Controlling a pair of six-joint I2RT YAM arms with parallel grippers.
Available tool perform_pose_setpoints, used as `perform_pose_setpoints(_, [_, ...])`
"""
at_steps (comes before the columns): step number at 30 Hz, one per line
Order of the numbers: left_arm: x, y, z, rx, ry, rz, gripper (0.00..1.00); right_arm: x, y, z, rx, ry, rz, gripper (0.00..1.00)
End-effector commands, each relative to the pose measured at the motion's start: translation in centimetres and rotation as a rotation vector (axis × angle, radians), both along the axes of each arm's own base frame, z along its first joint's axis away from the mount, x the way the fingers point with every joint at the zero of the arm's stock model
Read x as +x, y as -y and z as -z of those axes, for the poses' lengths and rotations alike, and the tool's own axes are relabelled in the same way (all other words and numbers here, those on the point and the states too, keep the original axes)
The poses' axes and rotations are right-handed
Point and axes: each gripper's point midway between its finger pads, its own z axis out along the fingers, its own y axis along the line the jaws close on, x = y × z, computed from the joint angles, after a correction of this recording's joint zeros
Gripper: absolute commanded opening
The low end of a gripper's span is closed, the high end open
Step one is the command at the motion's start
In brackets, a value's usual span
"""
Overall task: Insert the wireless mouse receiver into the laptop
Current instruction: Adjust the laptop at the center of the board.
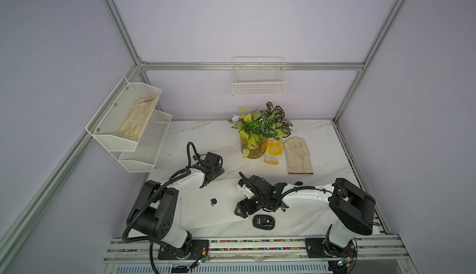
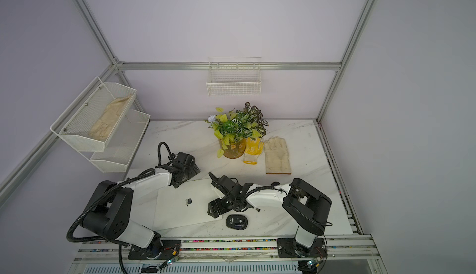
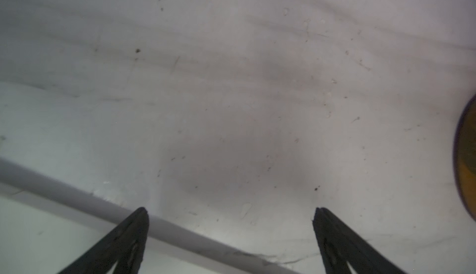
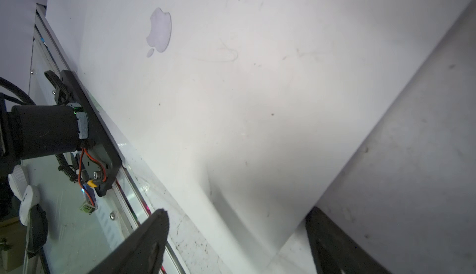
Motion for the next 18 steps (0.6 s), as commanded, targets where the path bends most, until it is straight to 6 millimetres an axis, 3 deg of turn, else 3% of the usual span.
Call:
perform_pose_setpoints(1, [-1.4, -2.2, -5.8, 0.075, 0.047, -0.036, 1.00, 0.6, -0.4, -1.6, 0.045, 0.045, 0.025, 0.91])
perform_pose_setpoints(9, [-9.1, -5.0, -7.3, 0.043, -0.005, -0.134, 1.00, 4.4, -0.1, -5.9, 0.043, 0.223, 0.091, 0.97])
perform_pose_setpoints(14, [-12.8, -5.3, -6.0, -0.022, -0.117, -0.234, 1.00, 7.9, 0.1, -7.8, 0.054, 0.244, 0.156, 0.97])
perform_pose_setpoints(18, [-15.3, -3.9, -4.0, -0.127, -0.254, -0.292, 1.00, 11.1, 1.5, -8.8, 0.084, 0.232, 0.235, 0.97])
